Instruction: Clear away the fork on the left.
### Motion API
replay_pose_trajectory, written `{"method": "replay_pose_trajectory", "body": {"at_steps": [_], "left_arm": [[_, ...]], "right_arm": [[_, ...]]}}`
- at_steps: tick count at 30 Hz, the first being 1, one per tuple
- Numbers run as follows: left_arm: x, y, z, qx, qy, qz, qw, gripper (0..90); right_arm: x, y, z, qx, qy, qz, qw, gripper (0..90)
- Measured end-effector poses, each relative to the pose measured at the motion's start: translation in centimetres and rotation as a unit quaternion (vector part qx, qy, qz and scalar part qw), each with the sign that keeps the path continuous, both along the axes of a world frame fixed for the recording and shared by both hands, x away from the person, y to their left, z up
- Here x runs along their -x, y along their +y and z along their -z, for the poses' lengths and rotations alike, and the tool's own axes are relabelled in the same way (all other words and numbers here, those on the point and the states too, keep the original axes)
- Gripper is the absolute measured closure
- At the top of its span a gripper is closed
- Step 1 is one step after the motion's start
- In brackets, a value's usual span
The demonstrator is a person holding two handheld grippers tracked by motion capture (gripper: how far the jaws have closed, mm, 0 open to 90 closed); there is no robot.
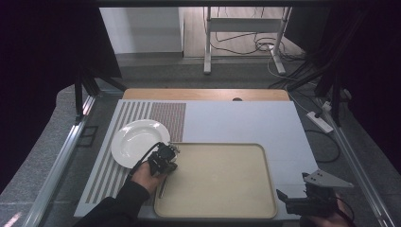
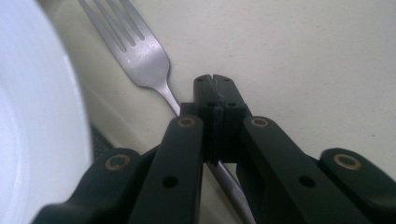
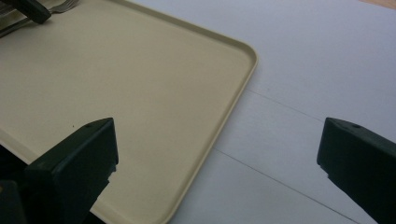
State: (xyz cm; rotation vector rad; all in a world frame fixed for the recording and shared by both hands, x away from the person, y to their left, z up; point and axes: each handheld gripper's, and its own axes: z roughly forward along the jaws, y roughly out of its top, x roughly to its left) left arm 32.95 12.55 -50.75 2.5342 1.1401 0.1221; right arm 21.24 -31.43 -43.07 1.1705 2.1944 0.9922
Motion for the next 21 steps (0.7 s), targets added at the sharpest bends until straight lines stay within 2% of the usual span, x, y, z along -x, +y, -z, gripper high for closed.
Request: {"method": "replay_pose_trajectory", "body": {"at_steps": [6,11,13,16,21], "left_arm": [[-0.5,0.9,0.2,0.016,0.003,-0.013,0.9998,88.7],[-0.4,0.9,0.2,0.021,0.001,-0.014,0.9997,87.2],[-0.3,0.9,-0.1,0.025,-0.004,-0.015,0.9996,84.7],[0.0,0.8,-0.8,0.044,-0.015,-0.006,0.9989,82.6],[0.6,1.1,-1.8,0.061,-0.036,0.001,0.9975,76.0]], "right_arm": [[0.0,0.0,0.0,0.0,0.0,0.0,1.0,0.0],[0.0,0.1,0.0,0.002,0.0,-0.001,1.0,0.0],[0.0,0.1,0.0,0.002,-0.001,-0.001,1.0,0.0],[0.0,0.0,0.0,0.002,-0.001,-0.001,1.0,0.0],[0.0,0.0,0.0,0.002,-0.001,-0.002,1.0,0.0]]}}
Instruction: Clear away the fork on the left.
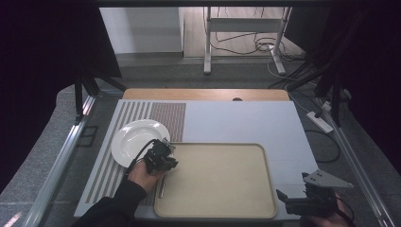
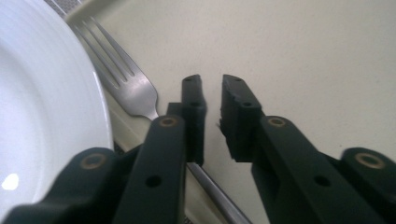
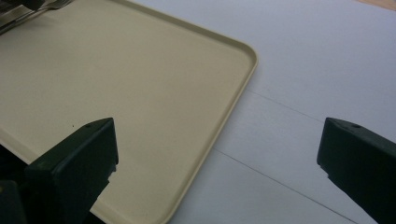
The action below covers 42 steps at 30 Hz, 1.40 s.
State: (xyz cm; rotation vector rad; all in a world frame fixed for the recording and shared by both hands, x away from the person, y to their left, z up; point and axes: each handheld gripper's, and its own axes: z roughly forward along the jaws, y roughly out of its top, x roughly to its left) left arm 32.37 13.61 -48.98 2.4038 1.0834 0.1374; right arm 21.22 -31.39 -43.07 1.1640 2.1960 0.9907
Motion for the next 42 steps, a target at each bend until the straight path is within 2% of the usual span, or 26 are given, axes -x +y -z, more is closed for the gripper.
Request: {"method": "replay_pose_trajectory", "body": {"at_steps": [4,8,10,14,19,24,28,32,38,42], "left_arm": [[0.6,0.4,-0.8,0.016,-0.018,0.01,0.9997,70.9],[1.1,0.8,-1.5,0.024,-0.039,0.018,0.9988,59.5],[1.4,1.0,-1.7,0.026,-0.047,0.016,0.9984,53.9],[1.7,1.8,-1.9,0.046,-0.052,0.007,0.9976,43.6],[2.1,2.8,-2.4,0.072,-0.07,-0.002,0.995,32.0],[2.6,3.5,-2.9,0.095,-0.091,-0.006,0.9913,24.1],[2.8,3.8,-3.1,0.106,-0.098,-0.006,0.9896,19.1],[2.8,4.2,-3.2,0.119,-0.093,-0.005,0.9886,9.7],[3.1,5.0,-3.4,0.132,-0.091,-0.01,0.987,7.4],[3.3,5.4,-3.4,0.133,-0.087,-0.009,0.9872,5.0]], "right_arm": [[0.0,0.0,0.0,0.002,0.0,0.0,1.0,0.0],[0.0,0.0,0.0,0.002,0.0,-0.001,1.0,0.0],[0.0,0.0,0.0,0.002,0.001,-0.001,1.0,0.0],[0.0,0.1,0.0,0.003,0.0,-0.002,1.0,0.0],[0.0,0.1,0.0,0.004,0.0,-0.002,1.0,0.0],[0.0,0.1,0.0,0.004,0.0,-0.002,1.0,0.0],[0.0,0.1,0.0,0.004,0.0,-0.002,1.0,0.0],[0.0,0.1,0.0,0.004,0.0,-0.003,1.0,0.0],[0.0,0.1,0.0,0.004,0.0,-0.003,1.0,0.0],[0.0,0.1,0.0,0.005,0.0,-0.003,1.0,0.0]]}}
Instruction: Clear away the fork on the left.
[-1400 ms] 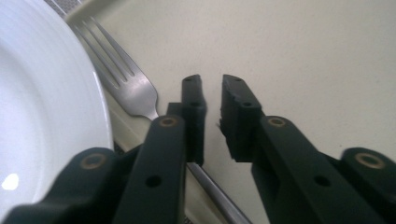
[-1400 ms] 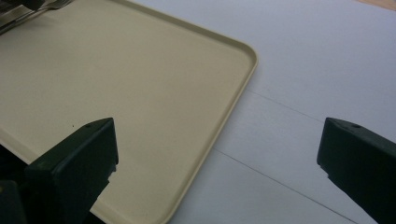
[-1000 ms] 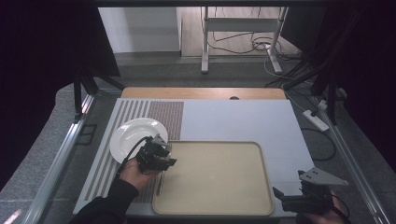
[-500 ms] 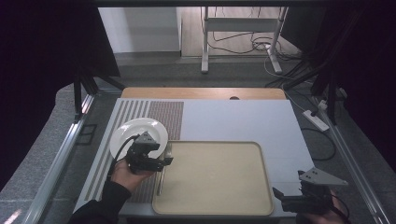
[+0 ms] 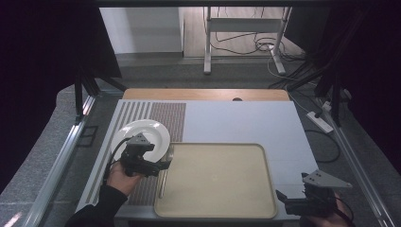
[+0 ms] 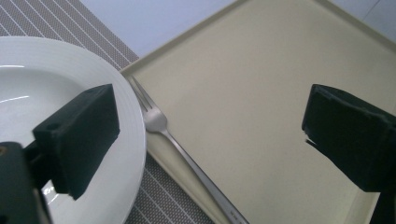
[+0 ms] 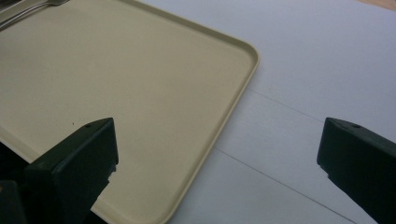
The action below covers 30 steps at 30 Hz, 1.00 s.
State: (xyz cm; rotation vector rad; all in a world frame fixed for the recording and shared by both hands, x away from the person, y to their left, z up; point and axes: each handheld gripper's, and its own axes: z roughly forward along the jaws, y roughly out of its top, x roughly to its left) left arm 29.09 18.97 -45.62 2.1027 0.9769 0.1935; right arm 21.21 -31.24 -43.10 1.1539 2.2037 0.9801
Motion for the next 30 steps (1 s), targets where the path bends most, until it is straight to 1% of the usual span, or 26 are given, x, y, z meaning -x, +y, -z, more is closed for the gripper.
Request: {"method": "replay_pose_trajectory", "body": {"at_steps": [4,10,13,16,21,30], "left_arm": [[0.3,0.0,0.1,0.0,0.006,0.006,1.0,0.7],[1.0,-0.1,0.0,-0.017,-0.01,0.011,0.9997,0.0],[1.4,0.2,0.1,-0.018,-0.013,0.006,0.9997,0.0],[1.9,0.6,0.2,-0.019,-0.017,-0.004,0.9997,0.0],[2.6,1.5,0.3,-0.013,-0.016,-0.02,0.9996,0.0],[3.9,3.4,0.5,0.008,-0.01,-0.041,0.9991,0.0]], "right_arm": [[0.0,0.0,0.0,0.002,0.001,0.0,1.0,0.0],[0.0,0.0,0.0,0.003,0.002,0.0,1.0,0.0],[0.0,0.1,0.0,0.004,0.003,-0.001,1.0,0.0],[0.0,0.1,0.0,0.005,0.003,-0.001,1.0,0.0],[-0.1,0.1,0.1,0.005,0.004,-0.001,1.0,0.0],[0.0,0.0,0.0,-0.001,0.002,0.002,1.0,0.0]]}}
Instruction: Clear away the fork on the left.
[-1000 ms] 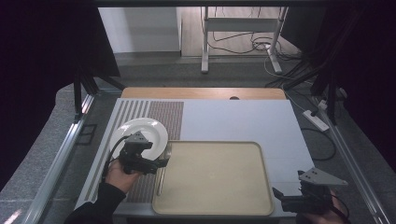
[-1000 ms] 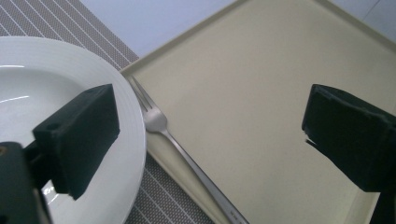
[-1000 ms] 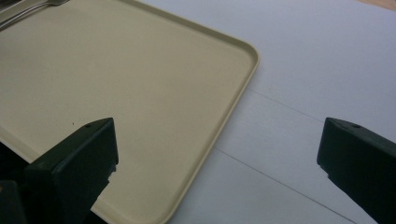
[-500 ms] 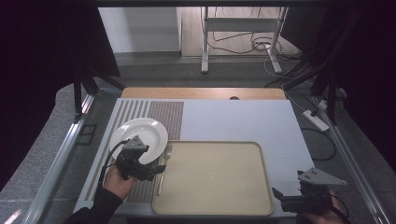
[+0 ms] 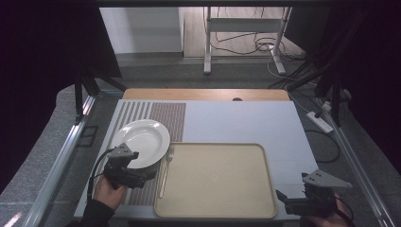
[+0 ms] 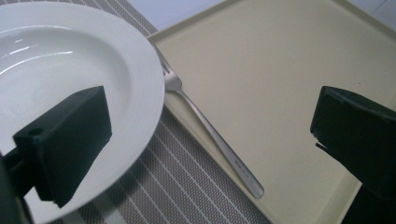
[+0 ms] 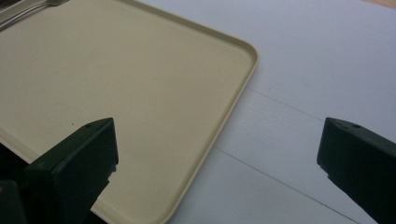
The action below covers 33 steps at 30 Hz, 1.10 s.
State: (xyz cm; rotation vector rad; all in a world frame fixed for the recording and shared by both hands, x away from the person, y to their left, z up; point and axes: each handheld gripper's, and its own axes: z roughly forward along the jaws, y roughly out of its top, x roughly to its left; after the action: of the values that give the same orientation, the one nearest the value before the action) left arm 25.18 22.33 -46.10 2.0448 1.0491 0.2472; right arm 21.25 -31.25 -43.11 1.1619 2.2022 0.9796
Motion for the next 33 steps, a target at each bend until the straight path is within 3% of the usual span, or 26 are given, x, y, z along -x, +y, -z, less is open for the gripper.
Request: {"method": "replay_pose_trajectory", "body": {"at_steps": [33], "left_arm": [[4.3,4.0,0.7,0.015,0.032,-0.042,0.9985,0.0]], "right_arm": [[0.0,0.0,0.0,0.004,0.0,0.001,1.0,0.0]]}}
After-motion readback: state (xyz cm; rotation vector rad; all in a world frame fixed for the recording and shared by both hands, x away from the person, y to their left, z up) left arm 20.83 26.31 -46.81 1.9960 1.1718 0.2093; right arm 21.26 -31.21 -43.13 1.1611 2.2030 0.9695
